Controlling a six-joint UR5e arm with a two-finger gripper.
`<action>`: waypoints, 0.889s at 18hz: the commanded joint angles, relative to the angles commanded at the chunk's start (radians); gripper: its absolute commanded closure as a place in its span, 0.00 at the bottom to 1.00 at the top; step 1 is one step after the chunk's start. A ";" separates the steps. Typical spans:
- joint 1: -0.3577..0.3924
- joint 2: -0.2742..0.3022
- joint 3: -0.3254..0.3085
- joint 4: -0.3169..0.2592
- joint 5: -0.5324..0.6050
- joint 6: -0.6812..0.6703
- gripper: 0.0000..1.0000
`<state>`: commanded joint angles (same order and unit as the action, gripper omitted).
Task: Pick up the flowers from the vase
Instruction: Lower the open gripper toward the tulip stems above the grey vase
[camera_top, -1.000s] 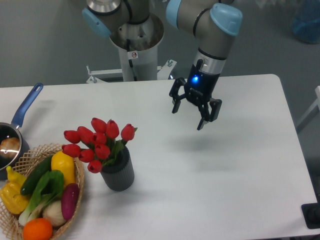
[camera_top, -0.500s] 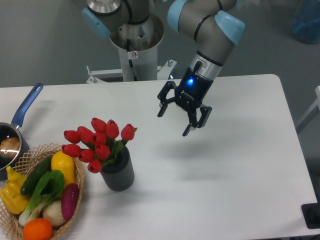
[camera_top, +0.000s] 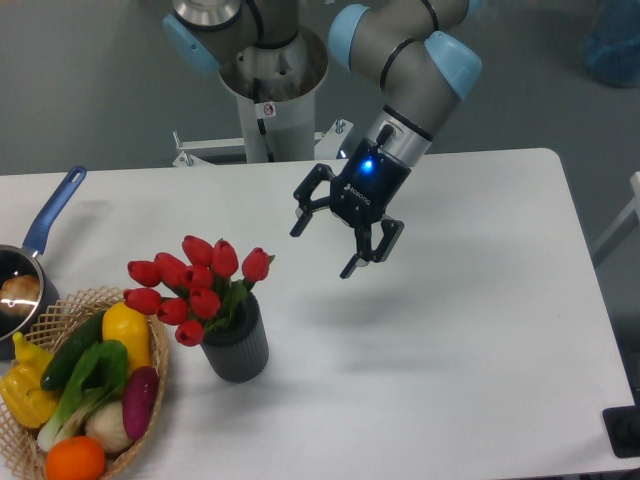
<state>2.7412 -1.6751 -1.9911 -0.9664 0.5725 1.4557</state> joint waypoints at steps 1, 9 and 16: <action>0.002 -0.002 -0.005 0.000 -0.028 0.000 0.00; -0.044 -0.037 -0.003 0.006 -0.046 0.000 0.00; -0.090 -0.083 0.034 0.018 -0.045 0.002 0.00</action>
<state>2.6508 -1.7579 -1.9575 -0.9480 0.5277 1.4573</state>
